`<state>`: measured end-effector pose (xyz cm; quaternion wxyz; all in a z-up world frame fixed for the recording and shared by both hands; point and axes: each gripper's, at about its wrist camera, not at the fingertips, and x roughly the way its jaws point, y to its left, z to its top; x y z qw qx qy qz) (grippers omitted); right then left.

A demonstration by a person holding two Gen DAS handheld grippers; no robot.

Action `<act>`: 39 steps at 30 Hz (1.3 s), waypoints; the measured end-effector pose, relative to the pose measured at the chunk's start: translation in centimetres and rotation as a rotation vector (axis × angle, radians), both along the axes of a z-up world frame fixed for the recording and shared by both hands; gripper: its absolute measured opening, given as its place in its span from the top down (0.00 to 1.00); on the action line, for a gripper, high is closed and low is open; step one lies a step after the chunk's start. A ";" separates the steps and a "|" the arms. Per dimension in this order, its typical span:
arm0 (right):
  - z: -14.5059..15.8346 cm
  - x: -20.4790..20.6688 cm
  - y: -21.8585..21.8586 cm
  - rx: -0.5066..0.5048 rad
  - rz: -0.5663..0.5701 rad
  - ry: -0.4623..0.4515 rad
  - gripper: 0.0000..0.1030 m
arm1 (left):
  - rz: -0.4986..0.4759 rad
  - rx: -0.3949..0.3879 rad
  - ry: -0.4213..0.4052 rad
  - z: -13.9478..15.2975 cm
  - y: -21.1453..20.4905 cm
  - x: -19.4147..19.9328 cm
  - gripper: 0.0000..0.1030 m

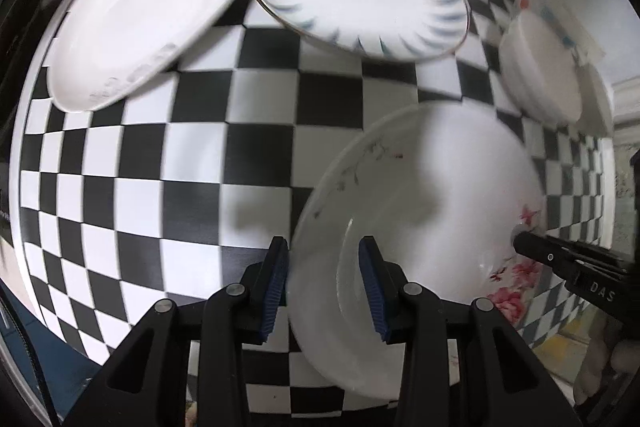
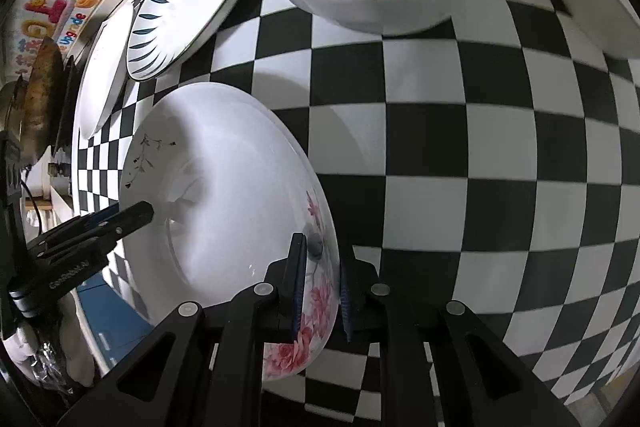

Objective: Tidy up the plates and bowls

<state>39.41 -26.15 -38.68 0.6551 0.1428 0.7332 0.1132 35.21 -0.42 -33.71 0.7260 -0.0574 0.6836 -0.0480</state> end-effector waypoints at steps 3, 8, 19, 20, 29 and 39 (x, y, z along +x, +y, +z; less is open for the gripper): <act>2.9 0.3 -1.2 -0.048 -0.039 -0.028 0.82 | 0.069 -0.039 -0.059 3.2 3.2 -0.3 0.66; 11.0 3.9 1.4 0.004 -0.019 -0.173 0.56 | 0.277 -0.081 -0.119 6.2 13.1 0.1 0.54; 5.4 23.5 24.8 0.085 0.360 -0.190 0.46 | 0.594 -0.175 -0.042 -1.8 24.2 6.7 0.55; 4.4 24.5 26.0 0.072 0.378 -0.176 0.48 | 0.599 -0.182 -0.037 -2.4 24.5 7.1 0.55; -2.7 29.1 29.8 0.016 0.432 -0.039 0.68 | 0.562 -0.170 -0.033 -4.6 24.5 10.2 0.69; -2.3 27.4 30.1 0.080 0.436 -0.039 0.80 | 0.510 -0.129 -0.056 -4.1 22.9 10.5 0.74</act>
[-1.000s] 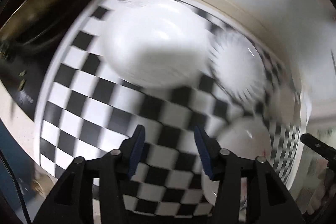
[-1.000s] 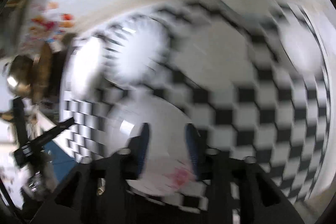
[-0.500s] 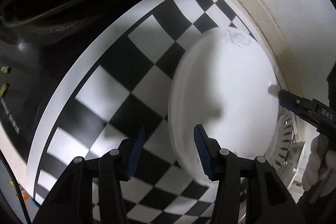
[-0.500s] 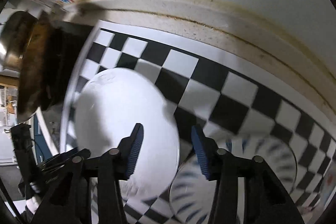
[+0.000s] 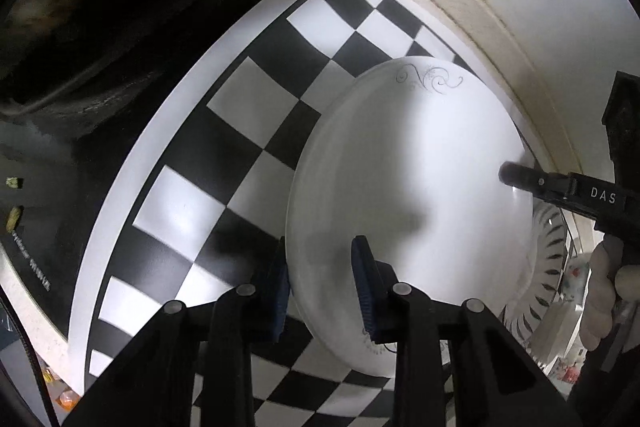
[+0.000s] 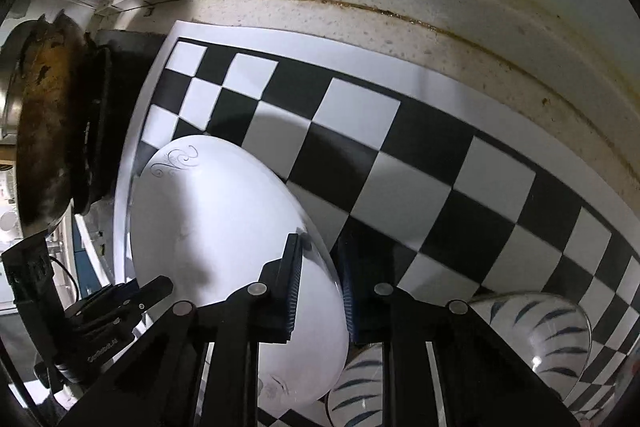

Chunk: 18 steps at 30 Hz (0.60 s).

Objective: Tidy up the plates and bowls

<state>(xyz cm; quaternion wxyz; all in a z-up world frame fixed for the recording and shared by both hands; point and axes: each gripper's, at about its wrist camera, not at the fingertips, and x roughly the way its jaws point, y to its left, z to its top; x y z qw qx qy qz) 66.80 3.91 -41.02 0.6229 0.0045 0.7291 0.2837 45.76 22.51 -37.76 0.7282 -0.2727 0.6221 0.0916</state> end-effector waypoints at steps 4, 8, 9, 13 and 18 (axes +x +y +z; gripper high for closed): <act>1.9 -0.9 -1.0 0.023 -0.002 -0.024 0.80 | -0.028 0.020 -0.014 1.9 -1.4 -0.8 0.74; 4.3 -2.1 -2.9 0.038 -0.008 -0.053 0.80 | -0.050 0.011 -0.049 4.5 -2.7 -1.7 0.74; 5.2 -2.6 -3.8 0.044 -0.012 -0.060 0.80 | -0.060 0.011 -0.064 5.5 -3.2 -2.0 0.74; 7.9 -4.9 -7.4 0.055 -0.041 -0.081 0.80 | -0.119 0.022 -0.107 9.0 -4.6 -2.8 0.74; 10.9 -9.4 -13.8 0.077 -0.136 -0.106 0.80 | -0.229 0.029 -0.126 11.6 -8.1 -3.1 0.74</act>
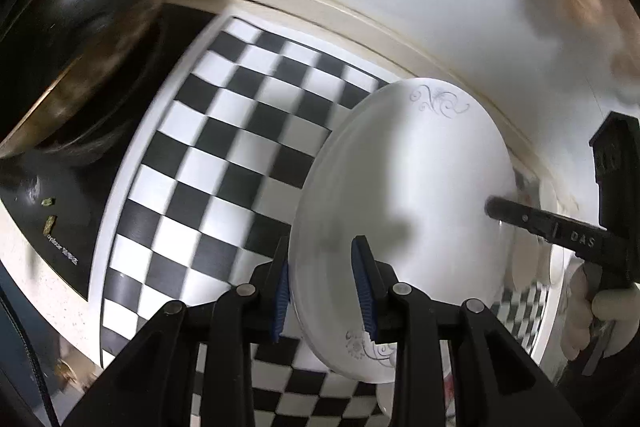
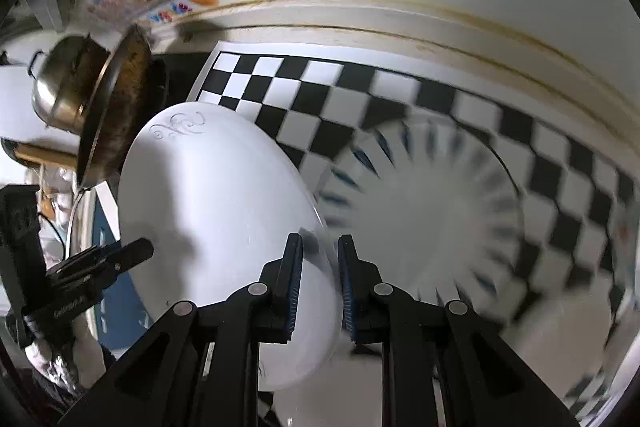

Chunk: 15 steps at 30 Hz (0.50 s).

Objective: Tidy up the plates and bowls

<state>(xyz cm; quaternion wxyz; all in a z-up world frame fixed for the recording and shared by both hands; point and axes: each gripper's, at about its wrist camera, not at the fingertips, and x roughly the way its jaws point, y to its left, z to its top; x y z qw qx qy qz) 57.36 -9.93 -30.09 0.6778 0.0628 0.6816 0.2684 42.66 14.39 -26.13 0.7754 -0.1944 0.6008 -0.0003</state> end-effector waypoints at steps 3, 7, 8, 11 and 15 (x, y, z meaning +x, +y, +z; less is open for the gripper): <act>1.1 -3.1 -4.4 0.016 -0.072 0.002 0.80 | -0.069 -0.008 0.016 0.0 -2.6 -0.8 0.74; 1.2 -7.7 -9.5 0.004 -0.154 0.013 0.80 | -0.161 -0.007 0.051 -1.1 -6.9 -1.9 0.74; 1.0 -9.0 -10.7 0.000 -0.175 0.021 0.80 | -0.185 -0.005 0.060 -1.5 -7.8 -2.1 0.74; 0.0 -11.8 -13.5 -0.006 -0.229 0.046 0.80 | -0.256 0.004 0.093 -2.6 -10.5 -3.2 0.74; -1.5 -15.4 -16.5 -0.022 -0.291 0.082 0.80 | -0.330 0.025 0.141 -4.5 -13.2 -4.2 0.74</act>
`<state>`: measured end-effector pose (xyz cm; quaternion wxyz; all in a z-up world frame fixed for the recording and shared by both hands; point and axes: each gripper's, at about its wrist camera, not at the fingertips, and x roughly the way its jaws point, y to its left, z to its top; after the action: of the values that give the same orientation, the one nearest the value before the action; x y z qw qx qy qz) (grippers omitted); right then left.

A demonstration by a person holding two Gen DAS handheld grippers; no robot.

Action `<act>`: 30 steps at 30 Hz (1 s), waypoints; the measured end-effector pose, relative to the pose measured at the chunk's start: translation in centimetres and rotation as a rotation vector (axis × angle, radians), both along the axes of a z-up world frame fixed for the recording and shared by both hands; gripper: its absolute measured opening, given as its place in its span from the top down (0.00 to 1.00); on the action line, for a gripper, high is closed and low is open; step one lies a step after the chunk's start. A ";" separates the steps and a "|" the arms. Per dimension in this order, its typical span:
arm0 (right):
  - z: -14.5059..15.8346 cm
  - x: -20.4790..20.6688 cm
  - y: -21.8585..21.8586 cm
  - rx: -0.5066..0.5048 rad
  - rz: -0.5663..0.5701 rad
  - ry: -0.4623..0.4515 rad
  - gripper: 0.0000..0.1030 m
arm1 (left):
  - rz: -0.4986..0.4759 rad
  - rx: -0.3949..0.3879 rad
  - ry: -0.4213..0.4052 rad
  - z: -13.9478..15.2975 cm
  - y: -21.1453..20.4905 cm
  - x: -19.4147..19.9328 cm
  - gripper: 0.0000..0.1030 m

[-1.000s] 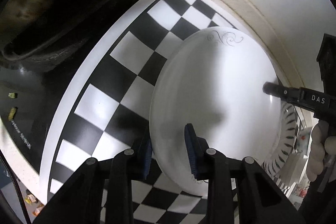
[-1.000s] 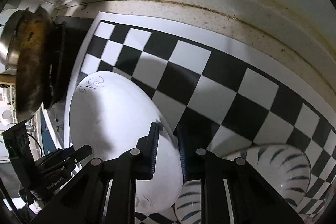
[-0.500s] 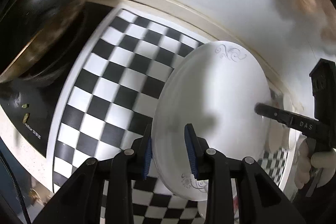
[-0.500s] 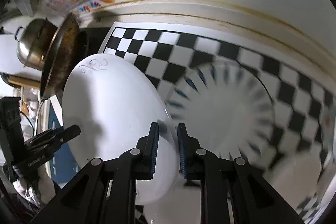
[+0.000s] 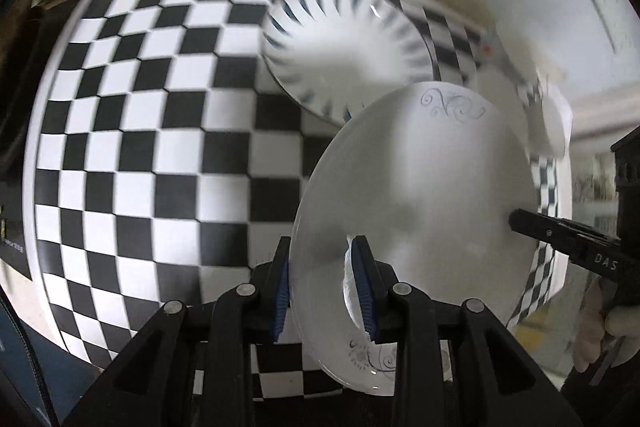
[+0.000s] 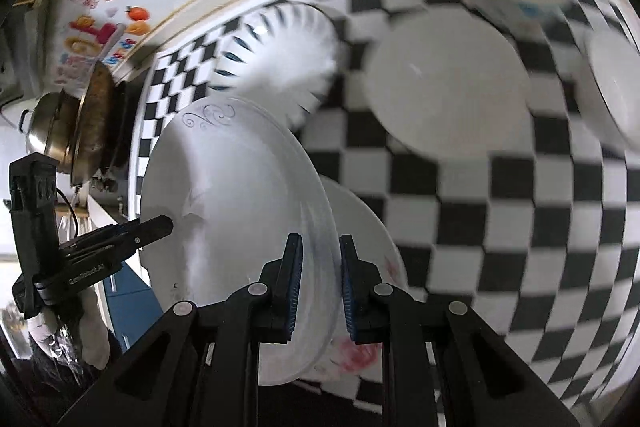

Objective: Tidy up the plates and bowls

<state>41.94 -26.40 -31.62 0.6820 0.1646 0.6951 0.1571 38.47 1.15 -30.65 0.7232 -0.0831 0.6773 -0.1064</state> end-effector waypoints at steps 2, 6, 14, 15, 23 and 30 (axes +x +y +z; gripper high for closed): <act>-0.6 -1.5 -1.1 -0.006 -0.018 0.017 0.80 | -0.031 0.016 0.019 -0.7 -1.1 -0.5 0.74; -1.6 -3.3 -2.3 -0.009 -0.034 0.041 0.80 | -0.072 0.047 0.054 -1.9 -2.3 -1.1 0.74; -3.2 -4.1 -1.7 -0.049 -0.019 0.056 0.80 | -0.109 0.105 0.085 -3.2 -3.5 -1.2 0.74; -3.4 -4.0 -1.6 -0.058 -0.015 0.058 0.80 | -0.112 0.111 0.086 -3.3 -3.7 -1.2 0.74; -4.2 -3.8 -1.4 -0.063 -0.013 0.090 0.81 | -0.125 0.164 0.100 -3.7 -5.6 -1.2 0.74; -4.4 -3.5 -0.3 -0.109 -0.007 0.151 0.76 | -0.137 0.191 0.123 -4.1 -7.4 -2.3 0.74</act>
<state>38.41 -26.72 -36.02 0.6362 0.1411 0.7514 0.1036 36.13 -6.22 -34.70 0.6760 0.0264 0.7315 -0.0851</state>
